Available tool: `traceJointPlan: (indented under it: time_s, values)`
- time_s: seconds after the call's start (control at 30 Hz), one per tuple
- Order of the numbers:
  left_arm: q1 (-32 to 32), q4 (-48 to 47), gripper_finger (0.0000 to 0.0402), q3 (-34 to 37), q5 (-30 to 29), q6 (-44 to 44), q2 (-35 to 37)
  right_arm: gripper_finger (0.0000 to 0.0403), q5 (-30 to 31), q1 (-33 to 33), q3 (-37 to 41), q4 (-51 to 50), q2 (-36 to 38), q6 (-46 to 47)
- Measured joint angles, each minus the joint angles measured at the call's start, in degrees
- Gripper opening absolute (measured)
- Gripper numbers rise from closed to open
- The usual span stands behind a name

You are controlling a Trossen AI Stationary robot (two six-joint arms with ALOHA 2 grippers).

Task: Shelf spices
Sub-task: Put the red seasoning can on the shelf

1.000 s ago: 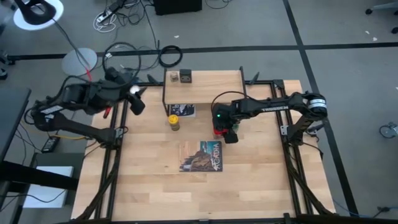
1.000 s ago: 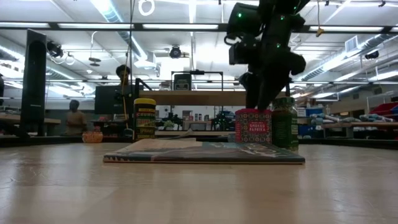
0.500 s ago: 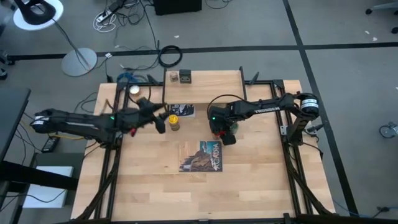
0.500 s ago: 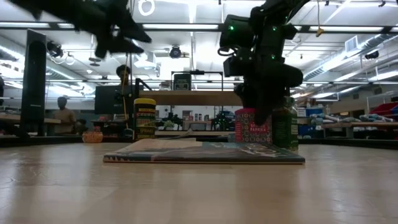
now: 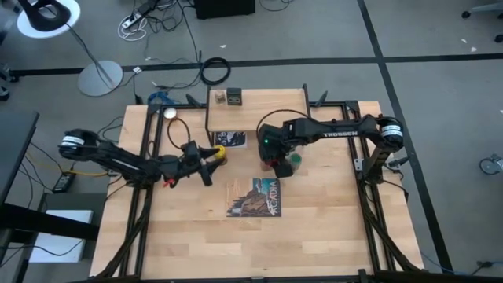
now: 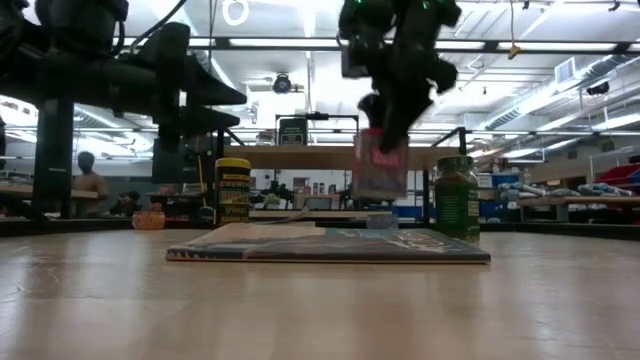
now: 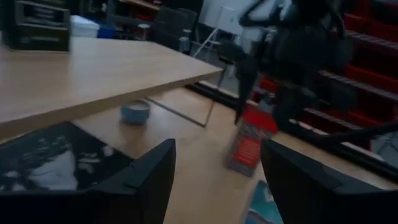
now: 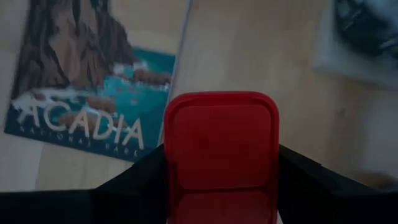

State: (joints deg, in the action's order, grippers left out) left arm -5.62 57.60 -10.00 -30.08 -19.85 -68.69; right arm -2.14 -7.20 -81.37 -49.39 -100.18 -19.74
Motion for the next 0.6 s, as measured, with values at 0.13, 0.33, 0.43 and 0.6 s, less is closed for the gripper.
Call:
traceJointPlan:
  time_s: [0.13, 0.33, 0.43, 0.6]
  values:
    - [-3.1, 2.3, 0.0239, -0.1, 0.2, 2.2, -3.3, 0.0218, 1.6, 0.8, -7.0, -3.8, 0.0, -0.8]
    - [-6.1, 4.4, 0.0238, -0.1, -7.8, 6.7, -4.5, 0.0219, 5.8, -0.5, -19.1, -6.2, 0.0, -2.7]
    - [-6.5, 4.2, 0.0238, -0.1, -7.7, 7.6, -4.5, 0.0219, 6.2, -3.4, -24.3, -6.1, 0.0, -4.2]
    - [-6.9, 3.6, 0.0238, -0.1, -7.7, 7.6, -4.5, 0.0219, 6.2, -10.0, -28.6, -5.7, 0.0, -4.7]
